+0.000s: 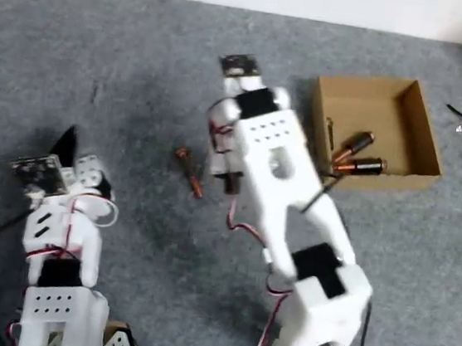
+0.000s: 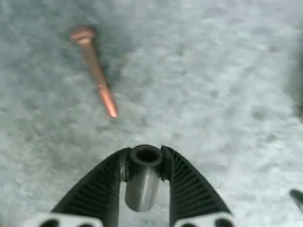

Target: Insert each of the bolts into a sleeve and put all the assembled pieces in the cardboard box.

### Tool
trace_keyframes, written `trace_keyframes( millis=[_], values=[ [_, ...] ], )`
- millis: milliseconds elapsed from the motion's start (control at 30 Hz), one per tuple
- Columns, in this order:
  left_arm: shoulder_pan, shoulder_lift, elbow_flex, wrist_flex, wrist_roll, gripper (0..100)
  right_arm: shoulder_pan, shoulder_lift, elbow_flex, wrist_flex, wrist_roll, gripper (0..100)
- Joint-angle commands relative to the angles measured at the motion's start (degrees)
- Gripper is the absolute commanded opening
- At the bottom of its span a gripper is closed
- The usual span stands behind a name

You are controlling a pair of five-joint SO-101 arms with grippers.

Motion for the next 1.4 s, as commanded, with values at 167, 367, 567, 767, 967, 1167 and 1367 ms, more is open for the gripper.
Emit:
trace_keyframes(
  millis=[167, 367, 567, 767, 967, 1167, 1367],
  values=[
    [11.2, 0.0, 0.1, -0.4, -0.4, 1, 9.1, -21.1, 21.8, -10.8, 4.7, 0.3],
    [18.6, 3.6, -8.0, 15.1, -1.8, 10, 9.5, -34.9, 49.3, -29.8, 9.5, 0.3],
    [21.1, 27.1, -17.3, 12.8, -1.7, 12, 11.1, -39.3, 66.5, -47.3, 9.6, 0.3],
    [24.9, 57.2, -32.0, 12.8, -1.6, 12, 13.7, -39.3, 72.9, -58.8, 9.6, 0.3],
    [24.6, 68.0, -40.0, 13.0, 12.4, 12, 13.7, -39.3, 73.3, -59.6, 9.6, 0.3],
    [21.3, 78.0, -46.8, 12.8, 12.0, 12, 13.5, -39.3, 73.3, -59.6, 9.7, 0.3],
    [21.1, 86.1, -53.1, 15.6, 12.1, 12, 13.4, -39.3, 73.3, -59.6, 9.7, 0.3]
  ],
)
